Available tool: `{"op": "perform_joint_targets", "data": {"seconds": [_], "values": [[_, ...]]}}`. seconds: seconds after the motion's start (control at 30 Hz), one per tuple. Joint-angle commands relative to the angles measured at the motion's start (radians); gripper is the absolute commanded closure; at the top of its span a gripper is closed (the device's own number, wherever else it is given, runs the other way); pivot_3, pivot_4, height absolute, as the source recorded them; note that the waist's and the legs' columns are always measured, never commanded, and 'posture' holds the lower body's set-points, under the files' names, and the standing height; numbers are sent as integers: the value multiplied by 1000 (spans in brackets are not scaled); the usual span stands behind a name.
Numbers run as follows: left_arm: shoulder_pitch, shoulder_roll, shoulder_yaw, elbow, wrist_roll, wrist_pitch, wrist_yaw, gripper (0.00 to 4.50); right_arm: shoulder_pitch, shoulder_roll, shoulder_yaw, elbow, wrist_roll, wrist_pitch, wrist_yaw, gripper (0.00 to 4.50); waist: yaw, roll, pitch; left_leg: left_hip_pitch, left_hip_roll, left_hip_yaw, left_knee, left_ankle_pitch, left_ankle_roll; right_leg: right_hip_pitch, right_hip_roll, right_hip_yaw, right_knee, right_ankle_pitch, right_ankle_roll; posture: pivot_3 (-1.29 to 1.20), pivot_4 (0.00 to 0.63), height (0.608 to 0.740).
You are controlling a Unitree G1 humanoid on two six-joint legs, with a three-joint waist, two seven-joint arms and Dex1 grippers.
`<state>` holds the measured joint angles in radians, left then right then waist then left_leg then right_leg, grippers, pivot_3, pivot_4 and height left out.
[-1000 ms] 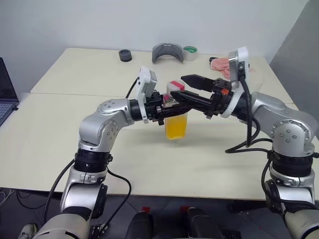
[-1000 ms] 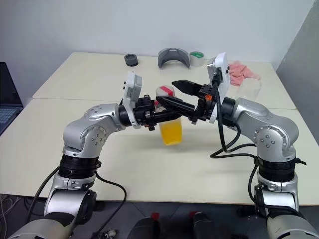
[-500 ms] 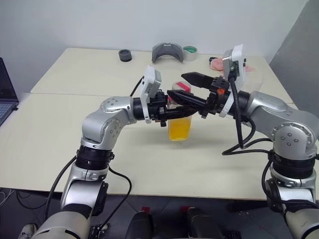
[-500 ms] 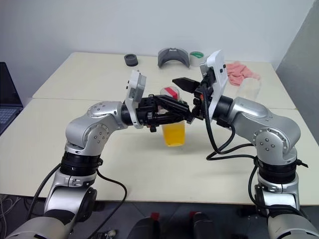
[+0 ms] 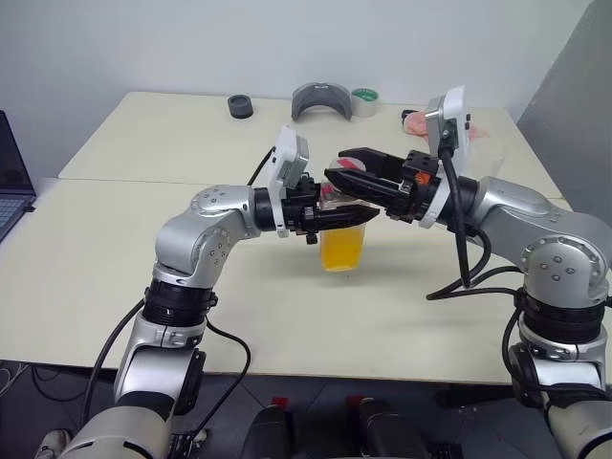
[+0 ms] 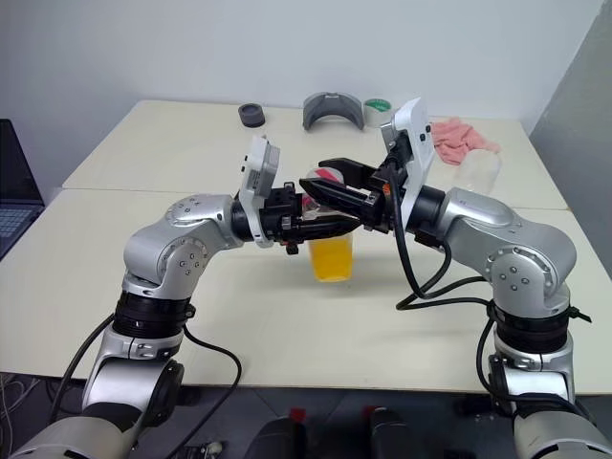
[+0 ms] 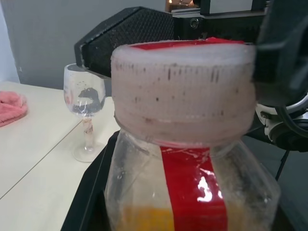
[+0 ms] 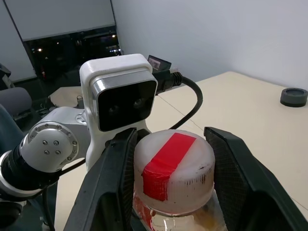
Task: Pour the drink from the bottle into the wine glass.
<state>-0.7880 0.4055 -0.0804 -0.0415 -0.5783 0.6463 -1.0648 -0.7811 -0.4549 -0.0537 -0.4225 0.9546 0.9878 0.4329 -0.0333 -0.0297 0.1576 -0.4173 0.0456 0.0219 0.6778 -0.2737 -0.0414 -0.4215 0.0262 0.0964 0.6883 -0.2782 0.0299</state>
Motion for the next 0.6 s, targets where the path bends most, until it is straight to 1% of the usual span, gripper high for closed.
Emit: {"op": "perform_joint_targets", "data": {"seconds": [0.03,0.17,0.2,0.3,0.4,0.6], "values": [[-4,14,9,-43,-16,-8,-13,2531,-25,-8,-15,-26,24,-13,29,2623,0,0,0,0,0,0,0,0,0,0,0,0,0,0,0,0,150,740],[-5,21,13,-69,-33,9,-13,2531,-51,-17,-10,5,28,-25,96,2623,0,0,0,0,0,0,0,0,0,0,0,0,0,0,0,0,150,740],[-7,24,14,-76,-40,15,-14,2531,-63,-20,-9,19,37,-28,134,2623,0,0,0,0,0,0,0,0,0,0,0,0,0,0,0,0,150,740],[-18,40,28,-116,-78,48,-16,2531,-134,-29,10,87,64,-43,318,2623,-1,3,2,0,0,0,0,0,0,0,0,0,-1,0,0,0,150,740],[-29,51,48,-167,-128,91,-3,2531,-222,-6,71,175,33,-85,507,2623,-2,3,2,0,0,1,0,0,0,0,1,0,-1,0,0,0,150,740],[-7,56,81,-278,-223,186,61,2531,-304,62,169,307,-49,-176,764,2623,-2,4,3,0,1,-1,0,0,0,0,2,0,-1,0,0,0,150,740]]}}
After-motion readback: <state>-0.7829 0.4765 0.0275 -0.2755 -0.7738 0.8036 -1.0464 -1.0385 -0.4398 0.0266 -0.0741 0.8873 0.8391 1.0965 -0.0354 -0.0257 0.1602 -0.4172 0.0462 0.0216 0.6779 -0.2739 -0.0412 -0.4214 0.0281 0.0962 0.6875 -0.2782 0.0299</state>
